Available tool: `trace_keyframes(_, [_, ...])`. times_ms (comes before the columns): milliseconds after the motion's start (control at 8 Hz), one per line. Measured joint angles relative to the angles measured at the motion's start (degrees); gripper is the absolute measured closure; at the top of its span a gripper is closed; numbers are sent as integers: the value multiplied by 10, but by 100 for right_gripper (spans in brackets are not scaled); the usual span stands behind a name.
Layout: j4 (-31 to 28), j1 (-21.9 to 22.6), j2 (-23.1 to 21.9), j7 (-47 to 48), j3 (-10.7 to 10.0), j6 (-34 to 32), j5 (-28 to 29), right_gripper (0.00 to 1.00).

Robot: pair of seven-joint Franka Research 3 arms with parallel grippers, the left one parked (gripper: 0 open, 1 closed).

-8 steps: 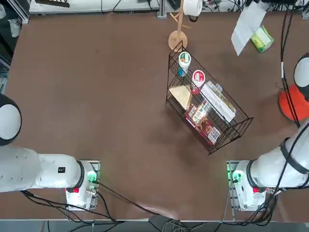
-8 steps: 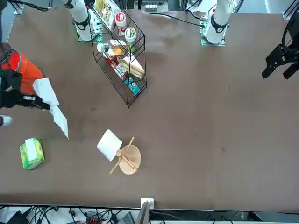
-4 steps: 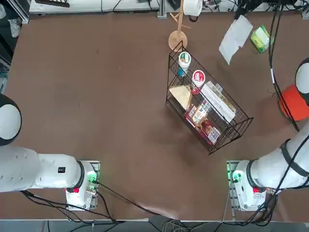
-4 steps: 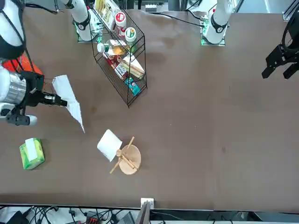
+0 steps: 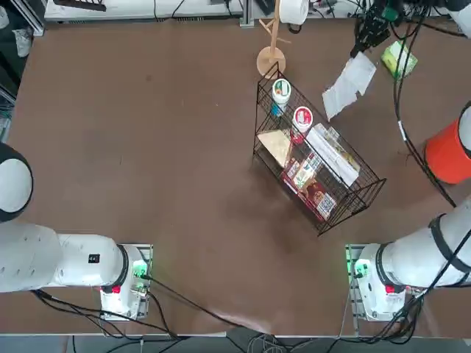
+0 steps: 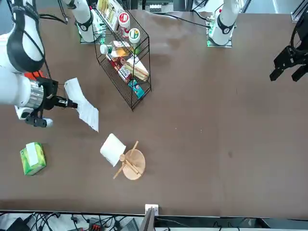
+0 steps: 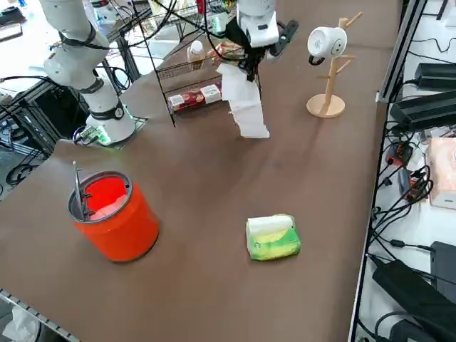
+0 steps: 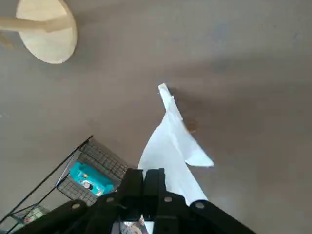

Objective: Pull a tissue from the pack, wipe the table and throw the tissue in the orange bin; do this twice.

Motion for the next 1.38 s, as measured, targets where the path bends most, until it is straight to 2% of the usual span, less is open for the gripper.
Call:
trace_keyframes(750, [-113, 12, -1, -33, -2, 106, -1, 99])
trace_keyframes(1375, [-131, 13, 52, -49, -2, 209, -2, 99])
